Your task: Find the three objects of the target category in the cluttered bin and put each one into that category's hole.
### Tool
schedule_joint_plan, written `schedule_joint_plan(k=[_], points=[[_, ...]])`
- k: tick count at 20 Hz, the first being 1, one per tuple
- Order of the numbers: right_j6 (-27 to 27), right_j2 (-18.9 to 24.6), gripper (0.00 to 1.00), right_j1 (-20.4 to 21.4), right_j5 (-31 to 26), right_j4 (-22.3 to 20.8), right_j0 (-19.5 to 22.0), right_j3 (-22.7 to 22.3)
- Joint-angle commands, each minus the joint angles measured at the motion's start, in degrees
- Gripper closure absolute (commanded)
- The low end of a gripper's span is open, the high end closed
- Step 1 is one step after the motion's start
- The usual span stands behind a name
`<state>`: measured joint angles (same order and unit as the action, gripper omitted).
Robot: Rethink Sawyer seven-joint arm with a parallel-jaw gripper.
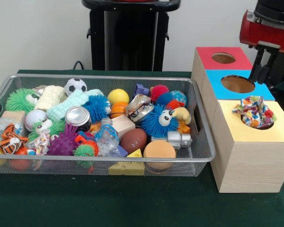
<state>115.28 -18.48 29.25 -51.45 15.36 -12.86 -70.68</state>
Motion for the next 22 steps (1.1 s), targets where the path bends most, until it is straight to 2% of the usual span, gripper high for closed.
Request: schedule_joint_plan(k=[1, 6, 9, 15, 18, 22], points=[[4.1, 6.2, 1.0, -0.9, 2.1, -1.8, 0.0, -6.8], [2.3, 6.7, 1.0, 1.2, 3.4, -1.9, 0.6, -10.2], [2.6, 7.1, 1.0, 1.1, 2.5, -1.5, 0.9, -9.4], [1.7, 8.2, 1.0, 0.1, 5.5, -1.8, 2.0, -9.6], [3.6, 8.0, 1.0, -0.6, 6.7, -1.8, 1.1, -9.3], [8.9, 7.3, 1.0, -3.0, 9.0, -0.5, -1.0, -7.6]])
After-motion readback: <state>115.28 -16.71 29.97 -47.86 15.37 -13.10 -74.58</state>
